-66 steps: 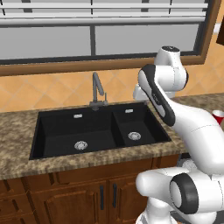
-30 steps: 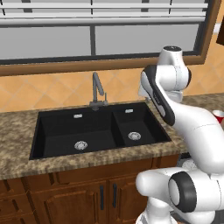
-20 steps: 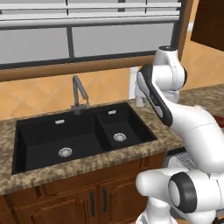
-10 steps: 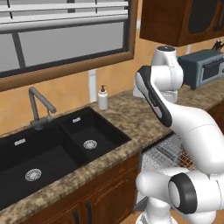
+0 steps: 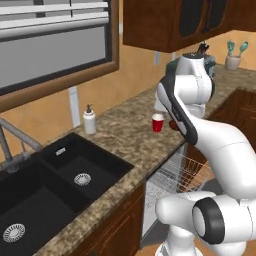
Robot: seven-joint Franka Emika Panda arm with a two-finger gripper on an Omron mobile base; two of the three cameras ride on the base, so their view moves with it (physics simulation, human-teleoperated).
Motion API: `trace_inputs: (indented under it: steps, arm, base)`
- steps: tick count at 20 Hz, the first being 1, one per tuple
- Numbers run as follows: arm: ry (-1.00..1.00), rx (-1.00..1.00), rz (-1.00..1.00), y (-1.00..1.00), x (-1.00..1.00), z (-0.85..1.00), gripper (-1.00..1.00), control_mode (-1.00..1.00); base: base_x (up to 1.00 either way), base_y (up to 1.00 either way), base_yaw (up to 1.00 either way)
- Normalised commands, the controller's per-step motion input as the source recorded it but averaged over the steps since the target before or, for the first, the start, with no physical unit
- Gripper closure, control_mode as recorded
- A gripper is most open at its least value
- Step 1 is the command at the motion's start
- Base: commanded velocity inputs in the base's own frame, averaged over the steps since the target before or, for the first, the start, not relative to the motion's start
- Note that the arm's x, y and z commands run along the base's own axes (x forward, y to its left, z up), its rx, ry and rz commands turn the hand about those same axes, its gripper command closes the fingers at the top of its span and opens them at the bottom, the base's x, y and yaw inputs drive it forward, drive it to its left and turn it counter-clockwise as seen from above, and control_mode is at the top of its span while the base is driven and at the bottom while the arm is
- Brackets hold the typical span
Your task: Pick up the cup and bowl from the counter, place them in the dishwasher, and close the dishwasher door.
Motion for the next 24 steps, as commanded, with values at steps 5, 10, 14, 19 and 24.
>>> trace_inputs:
  steps: [5,10,14,19,24]
  arm:
    - [0.0,0.0,0.0,0.0,0.0,0.0,-1.0,1.0]
    - [0.0,0.0,0.0,0.0,0.0,0.0,-1.0,1.0]
    - [0.0,0.0,0.0,0.0,0.0,0.0,-1.0,1.0]
    - [0.0,0.0,0.0,0.0,0.0,0.0,-1.0,1.0]
    - [0.0,0.0,0.0,0.0,0.0,0.0,-1.0,1.0]
  base:
    - [0.04,0.61,-0.34]
    - [-0.21,0.58,-0.25]
    - [-0.15,0.21,-0.21]
    - [0.15,0.02,-0.24]
    - [0.09,-0.04,-0.16]
